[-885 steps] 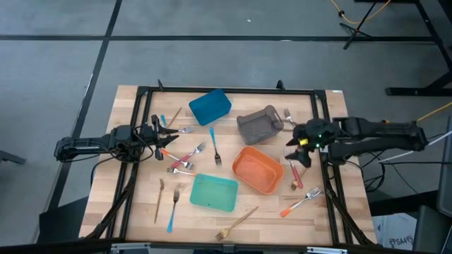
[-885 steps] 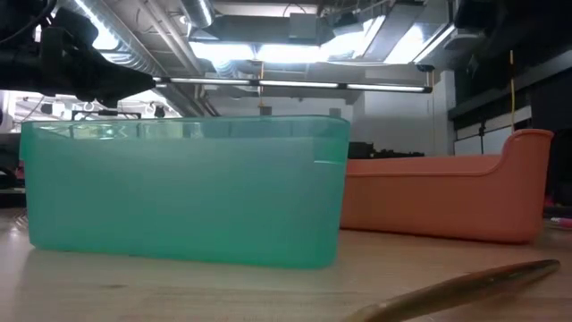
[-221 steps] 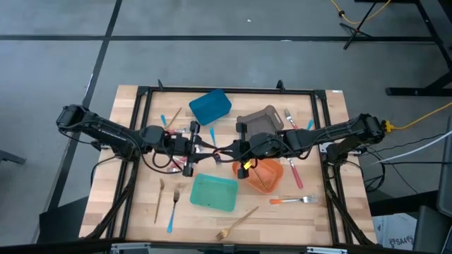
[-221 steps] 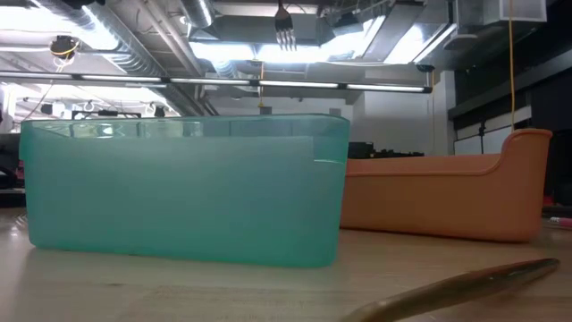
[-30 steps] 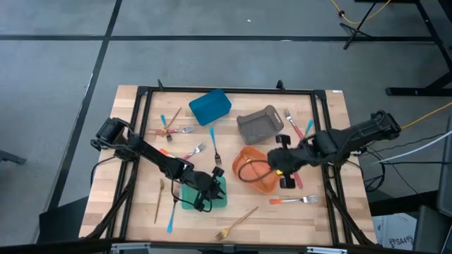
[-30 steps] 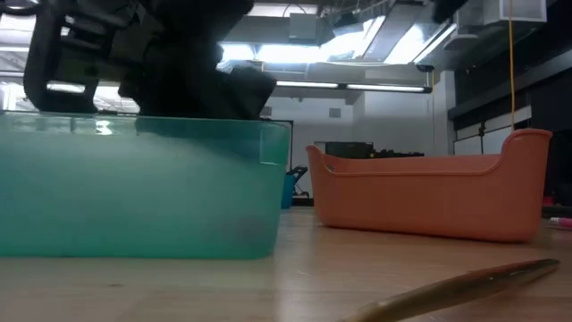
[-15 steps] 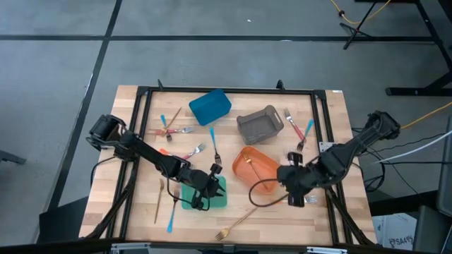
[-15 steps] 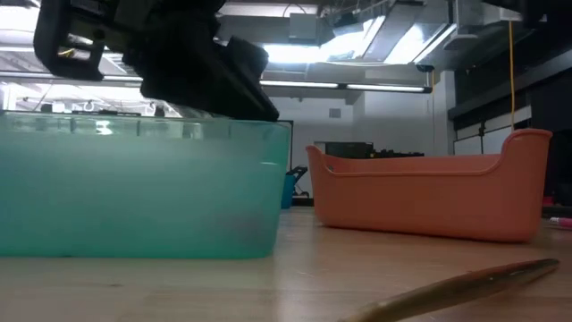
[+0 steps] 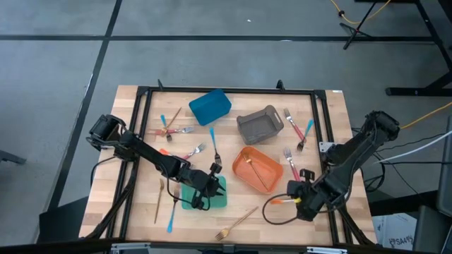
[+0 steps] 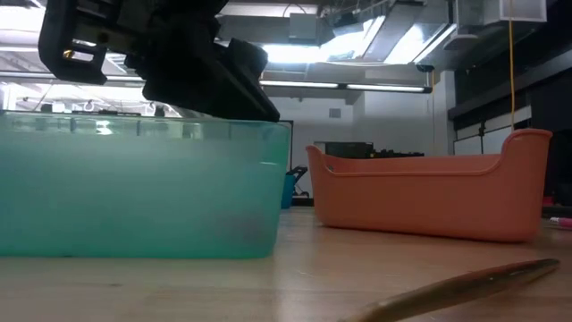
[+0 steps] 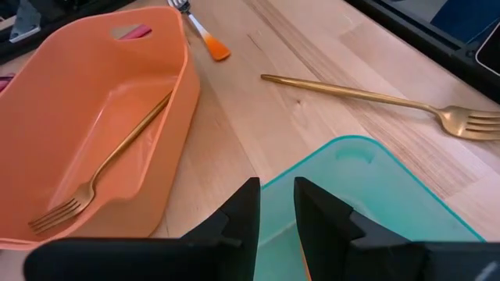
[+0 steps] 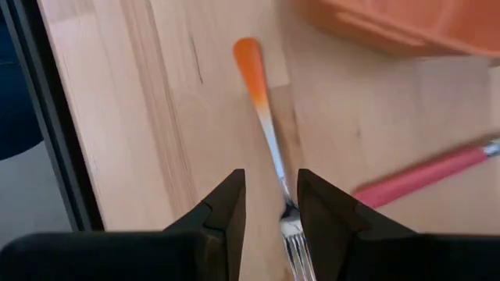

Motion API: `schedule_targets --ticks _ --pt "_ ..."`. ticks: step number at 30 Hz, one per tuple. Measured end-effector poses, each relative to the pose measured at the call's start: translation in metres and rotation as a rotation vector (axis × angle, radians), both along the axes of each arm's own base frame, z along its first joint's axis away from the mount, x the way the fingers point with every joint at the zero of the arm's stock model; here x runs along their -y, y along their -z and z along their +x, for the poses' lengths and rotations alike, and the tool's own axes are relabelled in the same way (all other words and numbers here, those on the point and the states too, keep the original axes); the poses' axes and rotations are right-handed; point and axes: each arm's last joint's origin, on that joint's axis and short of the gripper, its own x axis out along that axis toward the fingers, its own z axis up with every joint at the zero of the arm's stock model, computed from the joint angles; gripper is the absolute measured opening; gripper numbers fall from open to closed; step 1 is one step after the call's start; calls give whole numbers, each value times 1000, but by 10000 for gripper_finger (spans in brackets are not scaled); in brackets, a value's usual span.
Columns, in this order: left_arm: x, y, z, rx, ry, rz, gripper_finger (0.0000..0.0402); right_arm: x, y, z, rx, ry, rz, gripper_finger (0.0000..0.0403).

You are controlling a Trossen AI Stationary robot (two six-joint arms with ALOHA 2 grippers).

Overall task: Sort silverware by color (type)
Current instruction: Put the orange fork into the green bin

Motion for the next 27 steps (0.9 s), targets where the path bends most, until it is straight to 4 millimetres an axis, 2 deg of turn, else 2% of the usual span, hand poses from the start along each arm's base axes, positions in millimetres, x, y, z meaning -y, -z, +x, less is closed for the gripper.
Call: schedule_targets --ticks 10,15,20,27 --pt "0 0 0 0 0 0 74 5 41 -8 -2 -10 9 105" --pt "0 0 0 -1 0 0 74 11 55 -13 -26 -11 -13 105" --pt "0 0 0 -1 0 -1 74 14 63 -16 -55 -17 -18 105" --pt "0 0 0 -1 0 -1 74 14 64 -17 -68 -22 0 105"
